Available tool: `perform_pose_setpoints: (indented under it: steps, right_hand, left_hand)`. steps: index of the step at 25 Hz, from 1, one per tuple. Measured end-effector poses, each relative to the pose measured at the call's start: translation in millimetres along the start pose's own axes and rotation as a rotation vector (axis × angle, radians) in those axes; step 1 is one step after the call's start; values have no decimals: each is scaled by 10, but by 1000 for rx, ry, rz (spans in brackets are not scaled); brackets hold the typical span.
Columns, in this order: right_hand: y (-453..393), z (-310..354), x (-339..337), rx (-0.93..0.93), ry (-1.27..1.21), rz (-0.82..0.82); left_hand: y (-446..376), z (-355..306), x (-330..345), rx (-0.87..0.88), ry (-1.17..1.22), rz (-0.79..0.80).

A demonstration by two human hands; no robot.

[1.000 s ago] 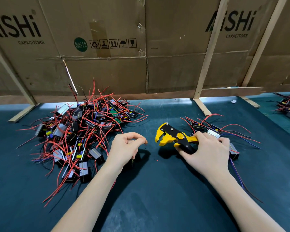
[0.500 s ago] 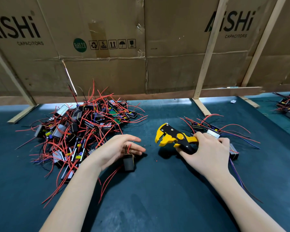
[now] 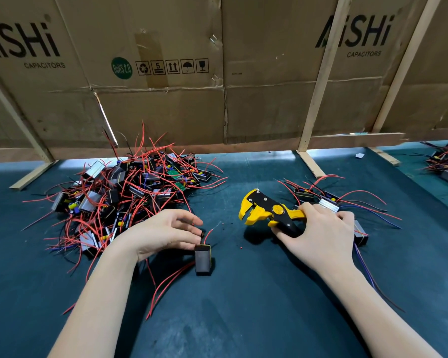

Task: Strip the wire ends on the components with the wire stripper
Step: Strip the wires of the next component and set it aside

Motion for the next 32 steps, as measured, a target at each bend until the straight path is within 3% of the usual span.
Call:
perform_pose_setpoints:
  steps: [7, 9, 14, 22, 32]
  right_hand:
    - [4, 1, 17, -6, -15, -24]
    - [5, 8, 14, -17, -21, -46]
    - [20, 38, -30, -54, -21, -133]
    - [59, 135, -74, -163, -56, -271]
    - [55, 133, -115, -196, -62, -349]
  left_hand:
    - [-9, -2, -5, 31, -207, 4]
    - [-9, -66, 61, 112, -289, 12]
    - [20, -214, 496, 362, -264, 225]
    - [-107, -191, 557, 346, -189, -22]
    - [-107, -220, 466, 314, -109, -88]
Point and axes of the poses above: each hand's wrist, its own y-axis away from the middle knuckle, its own x-axis out of the palm, z = x × y, the point moved 5 cm from there along -y, towards the middle knuckle, and after that the axes turned 6 degrees about -y, right-handed, at the moved point
